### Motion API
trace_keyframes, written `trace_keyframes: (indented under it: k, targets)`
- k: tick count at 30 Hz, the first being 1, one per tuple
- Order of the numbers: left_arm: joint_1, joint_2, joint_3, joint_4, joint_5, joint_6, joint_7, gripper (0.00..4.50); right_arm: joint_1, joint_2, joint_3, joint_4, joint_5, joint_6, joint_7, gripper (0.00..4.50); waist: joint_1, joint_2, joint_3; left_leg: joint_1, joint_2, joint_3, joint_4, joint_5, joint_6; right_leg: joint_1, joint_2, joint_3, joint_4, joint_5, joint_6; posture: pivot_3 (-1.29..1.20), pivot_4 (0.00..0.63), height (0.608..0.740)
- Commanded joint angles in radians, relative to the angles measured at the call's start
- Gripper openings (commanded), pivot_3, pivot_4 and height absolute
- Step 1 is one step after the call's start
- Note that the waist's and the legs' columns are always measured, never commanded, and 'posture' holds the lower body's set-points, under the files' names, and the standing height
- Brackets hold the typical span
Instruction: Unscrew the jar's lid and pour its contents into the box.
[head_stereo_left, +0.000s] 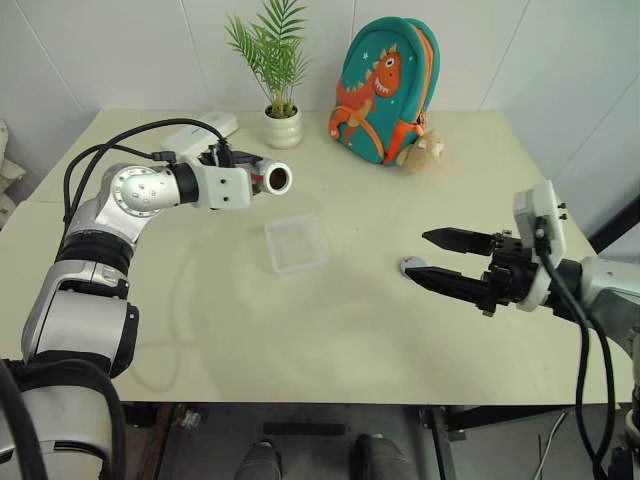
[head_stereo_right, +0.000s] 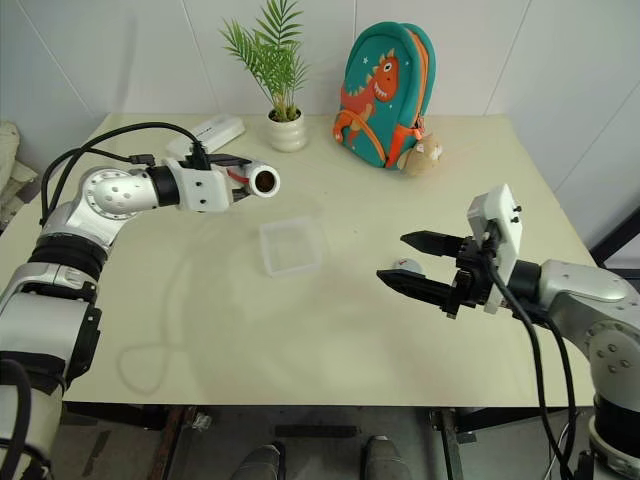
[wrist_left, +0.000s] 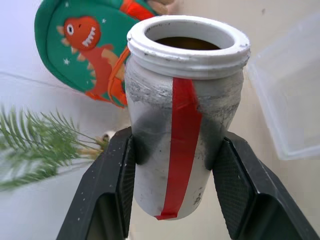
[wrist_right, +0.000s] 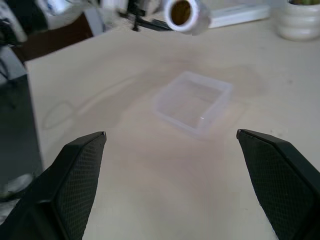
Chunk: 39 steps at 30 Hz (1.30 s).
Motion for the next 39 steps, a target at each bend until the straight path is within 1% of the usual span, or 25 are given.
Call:
trace_keyframes:
  k: [1,2,5,7,8,11,14,16,19,23,26,29,34,36,37,39]
  targets:
    - [-0.077,0.003,-0.115,-0.009,0.230,-0.078,0.312,1.86,0.014,-0.037,-0.055,-0.042,0.099,0.017,-0.016,4.40,0.001,-0.001,0.000,0.000,0.000,0.000,0.000,0.000,0.000,0.000,0.000,0.000,-0.001,0.000,0.001,0.00,0.150,0.740]
    - [-0.093,0.007,-0.159,-0.020,0.306,-0.088,0.409,1.86,0.017,-0.040,-0.053,-0.043,0.104,0.012,-0.027,4.40,0.002,-0.001,0.001,0.000,0.000,0.000,0.000,0.000,0.000,0.001,0.000,0.000,-0.001,0.001,0.001,0.00,0.150,0.740]
    - [-0.132,0.011,-0.266,-0.040,0.476,-0.099,0.640,1.86,0.016,-0.041,-0.039,-0.037,0.100,-0.012,-0.058,4.40,-0.001,-0.001,0.001,0.000,0.000,0.000,0.000,0.000,0.000,0.001,0.000,0.000,-0.002,0.001,0.002,0.00,0.150,0.740]
    - [-0.156,0.013,-0.342,-0.047,0.584,-0.090,0.771,1.86,0.011,-0.037,-0.024,-0.035,0.095,-0.025,-0.072,4.40,-0.003,-0.002,0.001,0.000,0.000,0.001,0.000,0.000,0.000,0.001,0.000,0.000,-0.002,0.001,0.002,0.00,0.150,0.740]
    - [-0.168,0.015,-0.390,-0.052,0.651,-0.069,0.847,1.86,0.007,-0.035,-0.014,-0.034,0.094,-0.031,-0.078,4.40,-0.004,-0.002,0.001,0.000,0.000,0.001,0.000,0.000,0.000,0.001,0.000,0.000,-0.002,0.001,0.002,0.00,0.150,0.740]
    - [-0.198,0.014,-0.499,-0.045,0.788,-0.010,1.031,1.86,0.000,-0.036,0.004,-0.031,0.095,-0.044,-0.090,4.40,-0.003,-0.003,0.001,0.000,0.000,0.001,0.000,0.000,0.000,0.001,0.000,0.000,-0.002,0.001,0.002,0.00,0.150,0.740]
    - [-0.233,-0.002,-0.617,-0.047,0.950,0.163,1.218,1.86,-0.019,-0.035,0.030,-0.019,0.092,-0.054,-0.096,4.40,-0.003,-0.005,0.003,0.000,0.000,0.001,0.000,0.000,0.000,0.001,0.000,0.000,-0.002,0.001,0.002,0.00,0.150,0.740]
    - [-0.245,-0.017,-0.659,-0.036,0.998,0.237,1.304,1.86,-0.033,-0.036,0.047,-0.008,0.089,-0.060,-0.097,4.40,0.000,-0.008,0.005,0.000,0.000,0.001,0.000,0.000,0.000,0.000,0.000,0.000,-0.002,0.001,0.002,0.00,0.150,0.740]
    - [-0.251,-0.029,-0.703,-0.036,1.041,0.300,1.408,1.86,-0.052,-0.040,0.067,0.006,0.084,-0.064,-0.095,4.40,0.003,-0.009,0.005,-0.001,0.000,0.001,0.000,0.000,-0.001,0.000,0.000,0.000,-0.003,0.001,0.002,0.00,0.150,0.740]
    - [-0.251,-0.033,-0.737,-0.056,1.082,0.383,1.490,1.86,-0.070,-0.049,0.057,0.016,0.125,-0.054,-0.084,4.40,0.005,-0.010,0.006,-0.001,0.000,0.001,-0.001,-0.001,-0.001,0.000,0.000,0.000,-0.003,0.001,0.003,0.00,0.150,0.740]
    - [-0.244,-0.026,-0.748,-0.072,1.097,0.431,1.524,1.86,-0.053,-0.075,0.044,0.010,0.152,-0.047,-0.060,4.40,0.008,-0.010,0.006,-0.001,0.000,0.001,-0.001,-0.001,-0.002,0.000,0.000,0.000,-0.003,0.001,0.003,0.00,0.150,0.740]
    - [-0.229,-0.001,-0.750,-0.114,1.116,0.479,1.552,1.86,-0.020,-0.102,0.034,0.015,0.147,-0.057,-0.042,4.40,0.016,-0.010,0.006,-0.001,0.000,0.002,-0.001,-0.001,-0.001,0.000,0.000,0.000,-0.003,0.001,0.003,0.00,0.150,0.740]
    - [-0.194,0.051,-0.749,-0.181,1.140,0.530,1.564,1.86,-0.025,-0.109,0.040,0.029,0.135,-0.082,-0.047,4.40,0.022,-0.011,0.006,-0.001,0.000,0.002,-0.001,-0.001,-0.002,0.000,0.000,0.000,-0.003,0.001,0.003,0.00,0.150,0.740]
    - [-0.192,0.062,-0.742,-0.182,1.129,0.509,1.559,1.86,-0.027,-0.109,0.049,0.032,0.125,-0.091,-0.044,4.40,0.024,-0.011,0.006,-0.001,0.000,0.002,-0.001,-0.001,-0.002,0.000,0.000,0.000,-0.002,0.001,0.003,0.00,0.150,0.740]
    - [-0.195,0.066,-0.727,-0.171,1.101,0.471,1.537,1.86,-0.028,-0.109,0.054,0.034,0.118,-0.097,-0.041,4.40,0.025,-0.011,0.006,-0.001,0.000,0.002,0.000,-0.001,-0.002,0.000,0.000,0.000,-0.002,0.001,0.003,0.00,0.150,0.740]
    - [-0.198,0.061,-0.646,-0.109,0.955,0.331,1.414,1.86,-0.030,-0.109,0.060,0.039,0.110,-0.106,-0.038,4.40,0.026,-0.011,0.006,-0.001,0.000,0.002,0.000,-0.001,-0.002,0.000,0.000,0.000,-0.002,0.001,0.003,0.00,0.150,0.740]
